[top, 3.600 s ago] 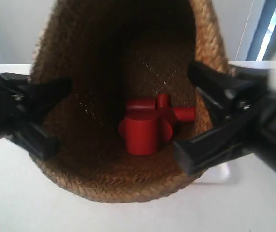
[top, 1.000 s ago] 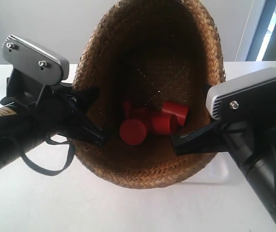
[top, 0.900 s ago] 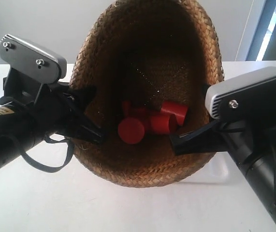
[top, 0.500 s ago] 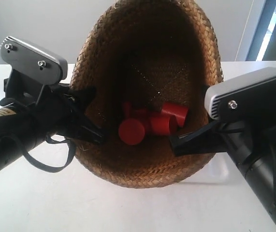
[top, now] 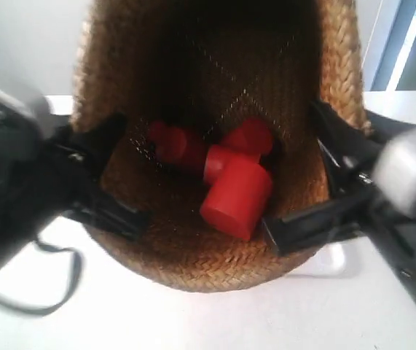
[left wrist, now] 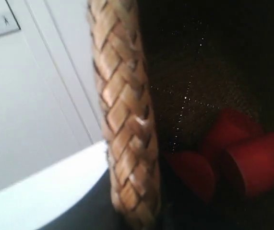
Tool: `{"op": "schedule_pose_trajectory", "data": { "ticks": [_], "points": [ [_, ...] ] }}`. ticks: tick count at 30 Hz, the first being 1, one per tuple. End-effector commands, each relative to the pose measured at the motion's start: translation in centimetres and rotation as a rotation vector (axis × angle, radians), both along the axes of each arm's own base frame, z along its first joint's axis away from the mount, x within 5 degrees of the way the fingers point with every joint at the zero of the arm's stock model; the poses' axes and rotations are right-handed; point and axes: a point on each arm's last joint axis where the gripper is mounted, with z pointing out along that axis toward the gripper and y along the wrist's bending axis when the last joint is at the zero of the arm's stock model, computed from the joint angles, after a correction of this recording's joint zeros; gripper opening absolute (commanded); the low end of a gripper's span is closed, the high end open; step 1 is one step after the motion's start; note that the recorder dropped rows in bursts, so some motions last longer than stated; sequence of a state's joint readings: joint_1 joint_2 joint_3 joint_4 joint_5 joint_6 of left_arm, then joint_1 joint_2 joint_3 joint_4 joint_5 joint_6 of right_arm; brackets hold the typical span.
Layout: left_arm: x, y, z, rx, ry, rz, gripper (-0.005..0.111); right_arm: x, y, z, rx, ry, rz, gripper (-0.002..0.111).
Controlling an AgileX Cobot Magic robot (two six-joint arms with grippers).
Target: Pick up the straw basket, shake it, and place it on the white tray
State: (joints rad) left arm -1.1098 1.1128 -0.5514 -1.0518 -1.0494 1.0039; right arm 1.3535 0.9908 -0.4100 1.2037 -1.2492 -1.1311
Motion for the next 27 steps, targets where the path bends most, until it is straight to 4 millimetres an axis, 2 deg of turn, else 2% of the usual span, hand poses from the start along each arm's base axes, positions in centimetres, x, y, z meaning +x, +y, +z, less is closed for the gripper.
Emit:
{"op": "schedule_pose_trajectory", "data": {
  "ticks": [1, 5, 14, 18, 21, 23, 27],
  "points": [
    [2.0, -2.9, -0.6, 0.092, 0.154, -0.194, 0.000, 2.9, 0.5, -0.2, -0.049, 0.080, -0.101, 0.000],
    [1.6, -1.9, 1.1, 0.028, 0.113, -0.165, 0.000, 1.8, 0.0, 1.2, 0.006, 0.062, -0.020, 0.000],
    [1.5, -1.6, 1.3, 0.013, 0.120, -0.157, 0.000, 1.5, -0.5, 1.5, -0.004, 0.066, -0.006, 0.000],
    [1.6, -1.5, 1.2, -0.042, 0.177, -0.125, 0.000, 1.7, -0.8, 1.1, -0.029, 0.133, -0.052, 0.000],
    [2.4, -0.9, 1.7, -0.076, 0.236, -0.042, 0.000, 1.9, -1.5, 1.6, -0.099, 0.193, -0.162, 0.000],
    [3.3, -0.8, 2.6, -0.095, 0.268, -0.028, 0.000, 2.0, -1.4, 2.5, -0.139, 0.208, -0.187, 0.000],
    [4.7, -1.0, 5.4, -0.207, 0.316, -0.132, 0.000, 2.4, -1.6, 4.5, -0.162, 0.299, -0.160, 0.000]
  ]
}}
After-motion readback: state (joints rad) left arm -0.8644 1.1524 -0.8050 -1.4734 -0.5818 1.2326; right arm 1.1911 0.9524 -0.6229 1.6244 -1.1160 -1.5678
